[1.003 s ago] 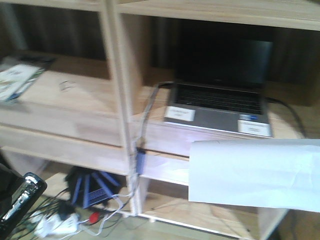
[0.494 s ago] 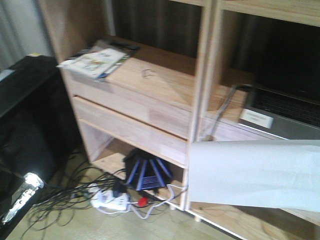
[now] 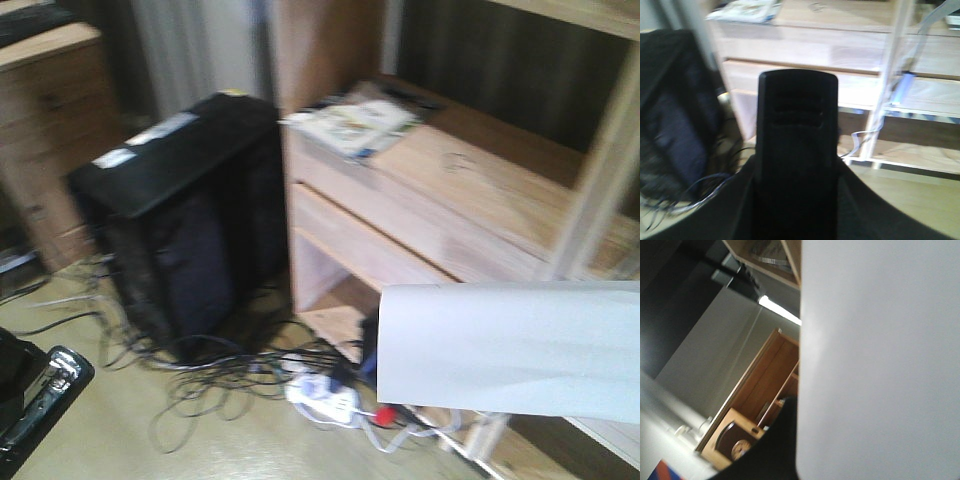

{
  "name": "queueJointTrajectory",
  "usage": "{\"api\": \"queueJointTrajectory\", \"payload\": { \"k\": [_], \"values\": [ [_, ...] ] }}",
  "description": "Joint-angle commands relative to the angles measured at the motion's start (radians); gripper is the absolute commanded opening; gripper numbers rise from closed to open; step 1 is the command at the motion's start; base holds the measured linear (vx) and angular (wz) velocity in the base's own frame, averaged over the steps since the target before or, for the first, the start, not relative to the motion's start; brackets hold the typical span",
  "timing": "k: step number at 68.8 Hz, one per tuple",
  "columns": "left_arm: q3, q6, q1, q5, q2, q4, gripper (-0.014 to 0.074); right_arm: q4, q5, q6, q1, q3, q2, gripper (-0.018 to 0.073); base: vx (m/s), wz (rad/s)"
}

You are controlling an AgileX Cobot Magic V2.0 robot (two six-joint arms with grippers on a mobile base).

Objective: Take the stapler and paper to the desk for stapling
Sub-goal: 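Turn the base away from the shelf toward the wooden desk, holding both items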

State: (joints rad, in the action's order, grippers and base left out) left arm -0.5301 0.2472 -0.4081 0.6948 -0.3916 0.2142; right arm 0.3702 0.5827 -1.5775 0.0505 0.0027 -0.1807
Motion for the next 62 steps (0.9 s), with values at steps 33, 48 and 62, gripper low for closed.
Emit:
{"api": "queueJointTrajectory", "payload": {
  "k": [33,48,62],
  "values": [
    [-0.03,-0.004,-0.002,-0.103,-0.001,0.019,-0.0007,-0.002,0.064,0.007,0.001,-0.029,-0.011,-0.0002,0.12,0.82],
    [-0.03,-0.004,-0.002,-0.103,-0.001,0.019,-0.0007,-0.002,0.064,0.007,0.001,-0.029,-0.011,-0.0002,0.16,0.55],
    [-0.03,-0.004,-0.002,-0.103,-0.001,0.019,-0.0007,-0.002,0.064,0.007,0.001,-0.029,-0.011,-0.0002,0.16,0.5]
  ]
}}
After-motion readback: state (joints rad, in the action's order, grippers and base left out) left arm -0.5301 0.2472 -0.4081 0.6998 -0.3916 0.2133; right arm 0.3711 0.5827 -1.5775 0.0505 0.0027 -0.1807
